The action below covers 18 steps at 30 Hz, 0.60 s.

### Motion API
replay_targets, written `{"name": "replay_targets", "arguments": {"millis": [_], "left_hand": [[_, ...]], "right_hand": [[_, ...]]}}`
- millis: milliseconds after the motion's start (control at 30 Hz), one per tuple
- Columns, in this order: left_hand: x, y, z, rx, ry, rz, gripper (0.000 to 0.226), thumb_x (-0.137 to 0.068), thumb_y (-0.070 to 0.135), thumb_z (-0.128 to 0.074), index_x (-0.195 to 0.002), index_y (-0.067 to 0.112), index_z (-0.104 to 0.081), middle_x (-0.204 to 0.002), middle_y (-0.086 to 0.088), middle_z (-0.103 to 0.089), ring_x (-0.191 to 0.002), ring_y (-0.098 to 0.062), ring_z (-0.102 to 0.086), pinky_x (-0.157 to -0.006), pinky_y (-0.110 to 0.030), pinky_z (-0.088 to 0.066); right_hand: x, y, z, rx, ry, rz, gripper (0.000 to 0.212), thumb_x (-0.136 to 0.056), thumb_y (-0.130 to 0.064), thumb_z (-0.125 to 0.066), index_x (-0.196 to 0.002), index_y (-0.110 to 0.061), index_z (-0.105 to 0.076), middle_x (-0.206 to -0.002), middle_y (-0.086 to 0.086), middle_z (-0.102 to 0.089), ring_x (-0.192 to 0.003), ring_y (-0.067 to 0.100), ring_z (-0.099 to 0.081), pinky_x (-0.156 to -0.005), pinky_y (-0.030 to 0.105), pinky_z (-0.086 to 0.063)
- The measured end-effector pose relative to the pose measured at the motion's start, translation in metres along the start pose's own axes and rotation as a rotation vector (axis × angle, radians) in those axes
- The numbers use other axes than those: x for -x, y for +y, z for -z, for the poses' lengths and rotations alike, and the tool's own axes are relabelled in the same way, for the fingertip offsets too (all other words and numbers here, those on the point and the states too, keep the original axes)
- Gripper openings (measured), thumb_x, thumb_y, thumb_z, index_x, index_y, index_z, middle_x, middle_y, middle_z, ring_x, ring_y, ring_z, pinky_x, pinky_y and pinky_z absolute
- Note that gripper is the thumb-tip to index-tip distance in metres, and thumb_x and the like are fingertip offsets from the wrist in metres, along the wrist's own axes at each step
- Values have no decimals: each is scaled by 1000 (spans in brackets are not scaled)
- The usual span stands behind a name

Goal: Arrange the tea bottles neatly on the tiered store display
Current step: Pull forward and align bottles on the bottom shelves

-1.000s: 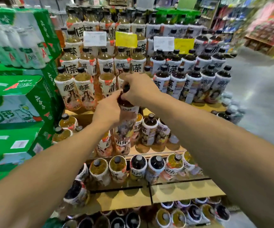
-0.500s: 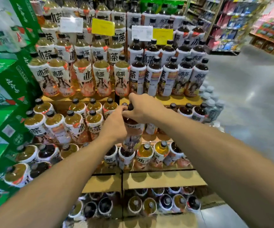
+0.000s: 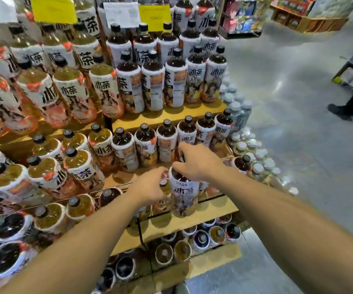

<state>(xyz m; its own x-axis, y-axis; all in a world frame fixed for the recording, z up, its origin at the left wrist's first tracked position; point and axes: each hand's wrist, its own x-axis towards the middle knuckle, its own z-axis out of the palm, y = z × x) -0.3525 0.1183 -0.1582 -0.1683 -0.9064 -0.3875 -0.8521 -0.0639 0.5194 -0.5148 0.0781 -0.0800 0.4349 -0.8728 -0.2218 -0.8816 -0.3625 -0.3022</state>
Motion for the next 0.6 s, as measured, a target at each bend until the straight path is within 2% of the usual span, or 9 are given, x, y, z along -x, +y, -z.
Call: {"name": "replay_targets", "arguments": {"millis": [100, 167, 233, 333, 433, 500, 600], "left_hand": [[-30, 1, -11, -176, -4, 80, 51, -85, 24, -63, -135, 25, -49, -126, -1, -61, -108, -23, -60, -81, -36, -54], [-51, 7, -19, -210, 39, 53, 42, -85, 19, -60, -127, 22, -53, -119, -5, -61, -106, -28, -60, -79, -38, -52], [-71, 11, -28, -264, 50, 14, 45, -83, 16, -62, -126, 22, -51, -119, -9, -58, -108, -32, -58, -85, -44, -51], [-95, 13, -44, -330, 25, 4, 41, -82, 20, -64, -119, 26, -47, -114, -7, -57, -105, -33, -59, -88, -51, -50], [-109, 15, -61, -360, 9, 13, 49, -75, 28, -73, -103, 30, -33, -106, -5, -57, -99, -33, -60, -73, -46, -45], [-116, 18, -67, -411, 2, 5, 54, -74, 34, -74, -110, 31, -33, -109, -5, -54, -100, -34, -60, -71, -46, -43], [-126, 21, -73, -407, 32, 2, 38, -85, 41, -62, -107, 27, -36, -104, -8, -55, -95, -35, -60, -67, -44, -43]], "right_hand": [[-2, 16, -16, 4, -37, -79, 33, -97, -50, -53, -99, -21, -38, -71, -1, -46, -65, 21, -48, -50, 34, -33], [-7, 26, -26, 18, -44, -101, 34, -96, -51, -53, -98, -19, -42, -74, 1, -51, -67, 22, -51, -52, 35, -39], [-11, 39, -36, 18, -40, -120, 35, -94, -52, -53, -98, -19, -42, -76, 2, -52, -73, 26, -55, -58, 37, -43], [-11, 56, -50, -6, -51, -151, 32, -94, -48, -54, -99, -19, -41, -78, 0, -49, -77, 26, -51, -56, 36, -39], [-11, 72, -61, -33, -101, -172, 37, -93, -48, -55, -111, -18, -44, -88, 4, -57, -79, 27, -54, -61, 38, -44], [-11, 81, -69, -47, -131, -198, 34, -94, -47, -55, -103, -17, -40, -80, 2, -54, -75, 26, -53, -58, 38, -43], [-9, 92, -82, -43, -157, -215, 32, -94, -45, -55, -96, -18, -39, -76, 2, -52, -70, 25, -53, -57, 38, -42]]}}
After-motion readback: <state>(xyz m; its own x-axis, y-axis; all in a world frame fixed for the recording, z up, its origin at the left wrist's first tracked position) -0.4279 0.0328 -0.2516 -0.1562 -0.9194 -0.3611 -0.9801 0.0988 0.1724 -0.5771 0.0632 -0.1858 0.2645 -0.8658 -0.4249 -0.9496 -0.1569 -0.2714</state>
